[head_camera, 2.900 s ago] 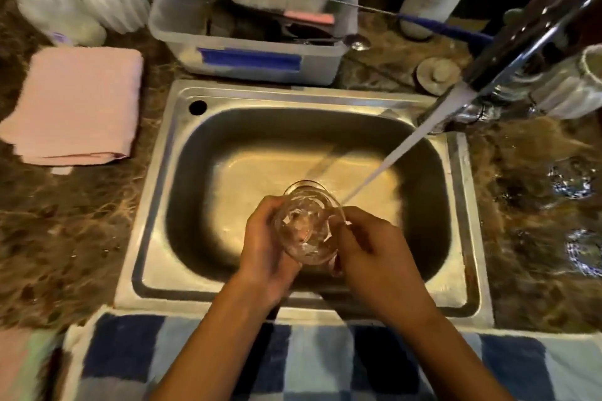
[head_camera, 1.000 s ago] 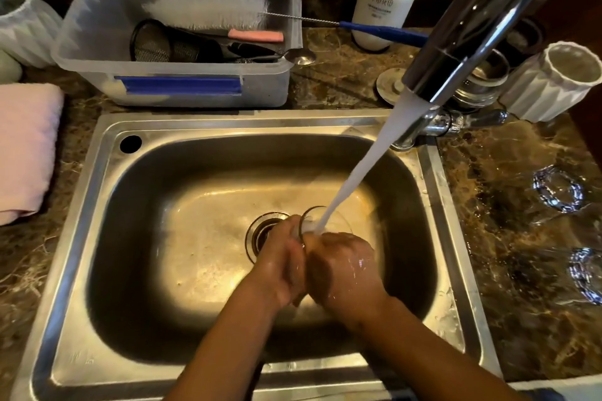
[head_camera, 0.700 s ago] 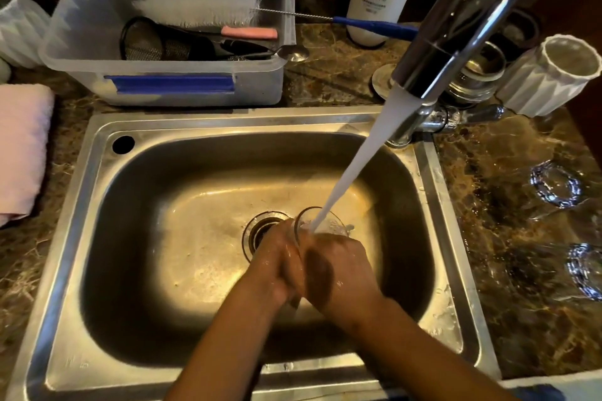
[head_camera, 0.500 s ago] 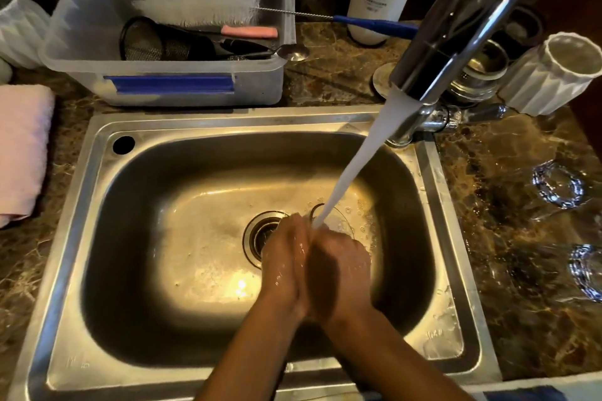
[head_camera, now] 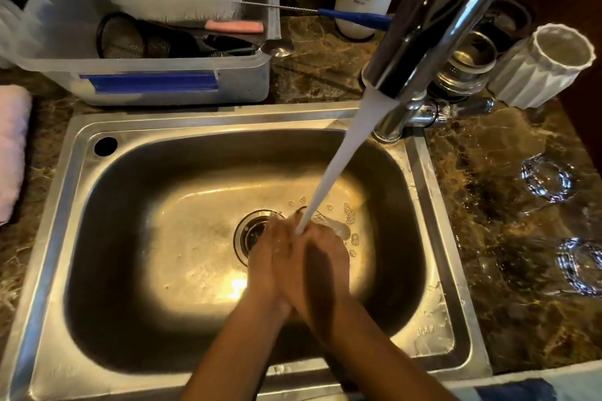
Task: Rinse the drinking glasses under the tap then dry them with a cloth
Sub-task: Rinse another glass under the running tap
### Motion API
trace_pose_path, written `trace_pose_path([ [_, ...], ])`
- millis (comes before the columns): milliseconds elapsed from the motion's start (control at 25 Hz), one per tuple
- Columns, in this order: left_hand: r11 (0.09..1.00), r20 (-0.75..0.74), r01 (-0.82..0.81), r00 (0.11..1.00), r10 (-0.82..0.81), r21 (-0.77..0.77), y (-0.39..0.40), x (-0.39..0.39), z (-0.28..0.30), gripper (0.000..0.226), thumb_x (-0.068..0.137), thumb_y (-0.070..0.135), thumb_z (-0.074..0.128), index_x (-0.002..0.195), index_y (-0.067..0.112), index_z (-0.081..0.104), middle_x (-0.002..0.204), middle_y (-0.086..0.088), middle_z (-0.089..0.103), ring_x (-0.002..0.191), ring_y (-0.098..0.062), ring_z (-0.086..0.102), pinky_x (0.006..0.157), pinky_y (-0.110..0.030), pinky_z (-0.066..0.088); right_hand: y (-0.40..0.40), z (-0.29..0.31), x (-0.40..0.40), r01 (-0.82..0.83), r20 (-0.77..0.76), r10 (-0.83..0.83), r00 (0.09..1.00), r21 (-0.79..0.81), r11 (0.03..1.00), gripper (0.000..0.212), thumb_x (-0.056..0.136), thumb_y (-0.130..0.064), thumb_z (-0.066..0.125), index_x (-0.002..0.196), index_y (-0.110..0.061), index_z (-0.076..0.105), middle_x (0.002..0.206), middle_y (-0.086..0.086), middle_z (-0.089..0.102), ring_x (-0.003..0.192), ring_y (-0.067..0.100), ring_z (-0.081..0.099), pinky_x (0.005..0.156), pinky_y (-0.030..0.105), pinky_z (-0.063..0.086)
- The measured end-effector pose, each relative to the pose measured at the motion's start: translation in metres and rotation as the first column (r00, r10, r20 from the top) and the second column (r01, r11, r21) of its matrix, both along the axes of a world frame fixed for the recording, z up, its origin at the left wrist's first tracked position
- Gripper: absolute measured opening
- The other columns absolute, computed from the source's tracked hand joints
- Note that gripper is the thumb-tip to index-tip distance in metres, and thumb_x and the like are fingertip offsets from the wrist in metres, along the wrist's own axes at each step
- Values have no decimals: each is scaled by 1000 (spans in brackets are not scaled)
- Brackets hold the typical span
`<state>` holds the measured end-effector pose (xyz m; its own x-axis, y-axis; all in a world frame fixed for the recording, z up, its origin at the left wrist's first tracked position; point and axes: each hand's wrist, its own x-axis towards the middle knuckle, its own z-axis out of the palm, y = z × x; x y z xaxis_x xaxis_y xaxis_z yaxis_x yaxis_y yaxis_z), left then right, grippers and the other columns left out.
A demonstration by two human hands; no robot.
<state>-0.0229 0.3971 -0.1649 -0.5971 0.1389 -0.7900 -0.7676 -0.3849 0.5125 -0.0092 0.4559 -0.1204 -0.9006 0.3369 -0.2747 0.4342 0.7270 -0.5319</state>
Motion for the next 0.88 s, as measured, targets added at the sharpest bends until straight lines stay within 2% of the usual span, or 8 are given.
trace_pose_path([
  [80,990,240,75,966,-101,116,-9,-13,-2,31,84,33,68,60,13,74,62,-3,67,55,-19,65,60,-29,47,25,1,2,-470,111,469,876,-25,882,31,103,-42,41,110,-21,62,88,-1,72,77,14,70,64,22,41],
  [160,984,231,120,962,-147,128,-9,-9,2,28,80,35,70,64,13,76,64,-4,69,66,-20,64,65,-30,48,29,-7,4,-360,77,376,923,-162,919,30,104,-41,41,112,-22,63,90,-7,68,78,11,66,70,22,42],
  [280,998,46,20,999,-23,68,6,6,-8,39,103,37,47,80,21,75,74,6,74,71,-6,73,65,-23,58,8,-7,-4,80,28,-78,997,-58,995,34,95,-50,52,81,-24,68,65,-12,58,59,3,57,57,13,39],
  [440,980,136,171,973,-185,106,-26,-20,-4,30,94,41,58,81,18,73,69,0,72,62,-15,69,57,-27,59,36,4,0,-523,-18,528,849,-172,835,44,96,-57,36,108,-24,62,97,0,73,86,18,69,81,24,52],
  [480,971,154,207,962,-225,120,-30,-21,-2,31,84,43,65,76,16,77,68,-3,72,63,-19,69,60,-30,59,32,2,1,-548,-10,556,831,-187,815,51,94,-61,29,109,-24,61,96,1,74,84,18,69,81,28,54],
  [640,993,-33,52,998,-49,104,-6,1,0,24,97,34,54,87,18,68,77,3,71,72,-8,72,70,-23,57,-6,-14,-3,35,-82,-48,995,-146,989,37,99,-40,45,91,-13,70,83,7,72,73,18,68,73,29,55],
  [800,959,109,251,958,-266,133,-28,-19,0,39,97,39,54,71,16,71,59,1,64,50,-13,63,51,-22,46,26,-3,6,-539,-28,542,840,72,839,41,101,-46,34,113,-17,60,86,4,73,73,20,71,65,27,50],
  [880,954,126,226,959,-253,199,-28,-16,4,38,90,48,60,77,15,73,64,-3,64,63,-18,61,64,-30,47,24,-6,3,-391,-23,391,920,-18,920,39,102,-47,35,110,-19,61,74,-3,68,64,13,65,61,23,49],
])
